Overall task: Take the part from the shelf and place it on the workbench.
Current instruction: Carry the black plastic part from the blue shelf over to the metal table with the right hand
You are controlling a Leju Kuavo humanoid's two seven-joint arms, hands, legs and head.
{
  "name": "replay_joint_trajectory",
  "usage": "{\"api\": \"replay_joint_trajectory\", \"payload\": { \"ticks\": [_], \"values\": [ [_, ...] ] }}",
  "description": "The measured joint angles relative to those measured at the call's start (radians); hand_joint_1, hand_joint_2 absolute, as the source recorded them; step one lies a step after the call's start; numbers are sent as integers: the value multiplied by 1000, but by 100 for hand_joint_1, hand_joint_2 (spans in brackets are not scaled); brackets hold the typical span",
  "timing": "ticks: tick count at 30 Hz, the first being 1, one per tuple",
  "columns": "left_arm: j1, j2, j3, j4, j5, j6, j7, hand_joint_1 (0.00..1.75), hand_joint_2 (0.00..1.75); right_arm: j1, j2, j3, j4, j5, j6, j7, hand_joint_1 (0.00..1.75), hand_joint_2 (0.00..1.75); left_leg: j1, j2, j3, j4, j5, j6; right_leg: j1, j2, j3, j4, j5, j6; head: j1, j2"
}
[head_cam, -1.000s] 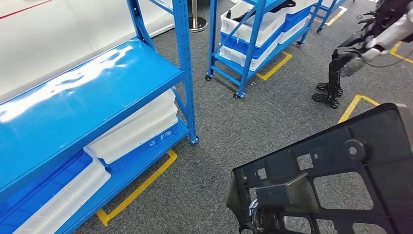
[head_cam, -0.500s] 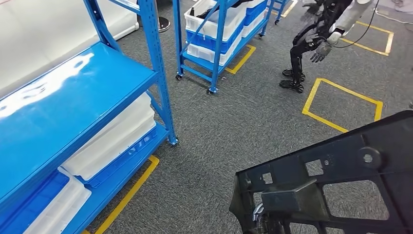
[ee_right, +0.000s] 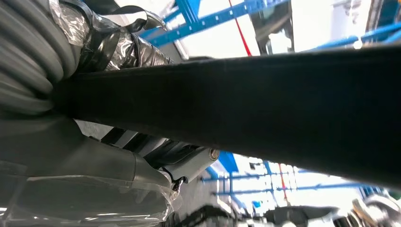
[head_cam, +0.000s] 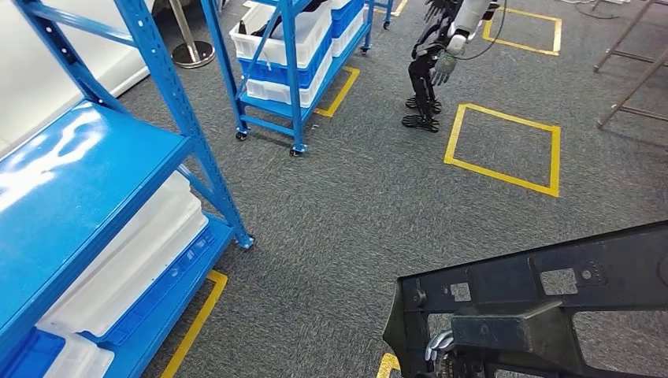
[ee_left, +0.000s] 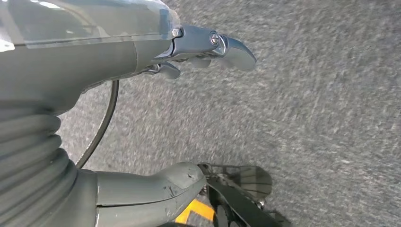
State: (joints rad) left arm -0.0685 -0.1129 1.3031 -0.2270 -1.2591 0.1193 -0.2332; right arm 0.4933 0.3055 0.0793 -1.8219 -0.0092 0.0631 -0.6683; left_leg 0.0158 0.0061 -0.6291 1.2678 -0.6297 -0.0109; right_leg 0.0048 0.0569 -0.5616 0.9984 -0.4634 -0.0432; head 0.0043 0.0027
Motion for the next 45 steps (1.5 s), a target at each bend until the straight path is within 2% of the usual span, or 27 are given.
{"api": "replay_joint_trajectory", "payload": {
  "ticks": [1,3,5,7,8,10,12,14,15,17,18,19,21,23,25,27,29,30,32,34,36,38,39,41,42,43,45],
  "values": [
    [0,0,-1,0,-1,0,-1,0,175,1,3,-4,-2,1,5,0,175,175,2,-5,15,-46,38,-3,-3,15,-1,9,-5,5,0,0],
    [-1,-1,-1,0,-3,0,-4,0,175,2,10,-12,-8,4,14,1,175,175,9,-49,61,-161,96,-8,-7,43,-9,37,-21,19,0,0],
    [-3,-2,-2,0,-6,0,-5,0,175,3,16,-21,-14,10,24,2,175,175,10,-81,78,-208,104,0,-8,64,-24,60,-31,33,0,0],
    [-5,-3,-4,0,-9,1,-5,0,175,6,21,-29,-20,15,33,2,175,175,6,-66,76,-206,104,16,-9,84,-34,63,-29,42,-1,0],
    [-6,-3,-5,0,-10,1,-6,0,175,7,23,-32,-22,15,36,2,175,175,7,-54,76,-208,106,23,-10,80,-37,67,-30,46,0,0],
    [-6,-3,-8,0,-12,2,-7,0,175,8,26,-37,-25,15,42,3,175,175,8,-28,77,-212,111,34,-8,30,-62,116,-58,53,1,0],
    [-3,-3,-9,0,-13,2,-8,0,175,6,27,-39,-28,15,47,3,175,175,3,0,76,-214,109,39,-8,-34,-124,236,-120,60,2,0],
    [0,-2,-9,0,-14,3,-8,0,175,6,28,-40,-28,15,48,3,175,175,-1,32,76,-214,106,42,-10,-51,-177,336,-152,61,2,0],
    [0,-2,-9,0,-15,4,-8,0,175,6,28,-41,-28,14,48,3,175,175,-3,46,78,-214,104,42,-9,-53,-179,339,-142,58,2,0],
    [-2,-2,-10,0,-16,8,-9,0,175,6,29,-42,-28,11,49,2,175,175,-6,72,84,-215,99,42,-1,-71,-123,232,-78,43,2,0],
    [-4,-3,-10,0,-17,9,-10,0,175,5,30,-43,-28,9,50,2,175,175,-7,83,88,-216,96,41,8,-95,-84,160,-52,33,2,0],
    [-4,-4,-10,0,-18,12,-11,0,175,5,31,-43,-28,6,51,1,175,175,-7,94,93,-219,94,38,16,-116,-54,101,-35,24,2,0],
    [-5,-5,-11,0,-19,16,-14,0,175,4,32,-44,-29,0,52,0,175,175,-7,115,100,-226,93,31,29,-134,-34,55,-31,10,2,0],
    [-8,-5,-12,0,-20,19,-16,0,175,7,33,-47,-31,-3,51,0,175,175,-7,132,112,-237,91,23,26,-108,-26,35,-21,1,2,0],
    [-10,-5,-15,0,-21,20,-19,0,175,8,36,-49,-32,-3,52,0,175,175,-7,92,110,-210,68,16,16,-84,-5,3,-8,-4,2,0],
    [-8,-3,-16,0,-22,20,-20,0,175,6,38,-51,-32,-3,53,0,175,175,-5,24,63,-103,15,11,10,-60,7,-10,-2,-8,1,0],
    [-3,-3,-16,0,-22,20,-19,0,175,4,39,-54,-32,-4,54,0,175,175,-3,1,1,6,-21,5,9,-29,6,-4,-4,-9,1,0],
    [-1,-2,-16,0,-22,20,-19,0,175,5,40,-55,-32,-5,54,0,175,175,-1,0,-12,20,-13,2,8,-12,6,0,-7,-7,1,0],
    [0,0,-16,0,-22,20,-19,0,175,7,41,-59,-32,-6,54,0,175,175,4,-10,11,-59,57,-6,3,21,6,16,-17,3,1,0],
    [0,3,-17,0,-24,20,-19,0,175,7,42,-62,-32,-6,55,0,175,175,11,-63,54,-168,107,-10,-2,50,-3,43,-33,17,1,0],
    [1,4,-17,0,-27,18,-18,0,175,7,43,-65,-32,-7,56,0,175,175,11,-99,69,-203,106,-1,-4,73,-18,61,-40,31,2,0],
    [1,5,-18,0,-30,17,-18,0,175,10,43,-68,-32,-7,56,0,175,175,9,-80,71,-206,108,14,-7,96,-27,62,-38,42,3,0],
    [-1,5,-19,0,-31,16,-19,0,175,12,43,-70,-32,-7,56,-1,175,175,9,-66,73,-209,110,21,-7,88,-29,63,-37,46,3,0],
    [-4,6,-20,0,-31,16,-20,0,175,13,43,-74,-33,-7,54,-1,175,175,12,-39,78,-218,112,31,-5,23,-48,101,-57,52,3,0],
    [-4,7,-21,-1,-31,16,-21,0,175,12,43,-75,-33,-7,54,-1,175,175,9,-25,81,-220,111,34,-4,-17,-72,147,-80,56,3,0],
    [-3,8,-21,-1,-31,16,-21,0,175,11,43,-76,-34,-7,53,-1,175,175,7,-9,82,-221,110,36,-6,-41,-107,208,-107,59,4,0],
    [2,9,-23,-1,-31,16,-21,0,175,11,43,-77,-34,-6,53,-1,175,175,2,25,84,-222,104,38,-9,-53,-167,305,-132,62,4,0]
  ]
}}
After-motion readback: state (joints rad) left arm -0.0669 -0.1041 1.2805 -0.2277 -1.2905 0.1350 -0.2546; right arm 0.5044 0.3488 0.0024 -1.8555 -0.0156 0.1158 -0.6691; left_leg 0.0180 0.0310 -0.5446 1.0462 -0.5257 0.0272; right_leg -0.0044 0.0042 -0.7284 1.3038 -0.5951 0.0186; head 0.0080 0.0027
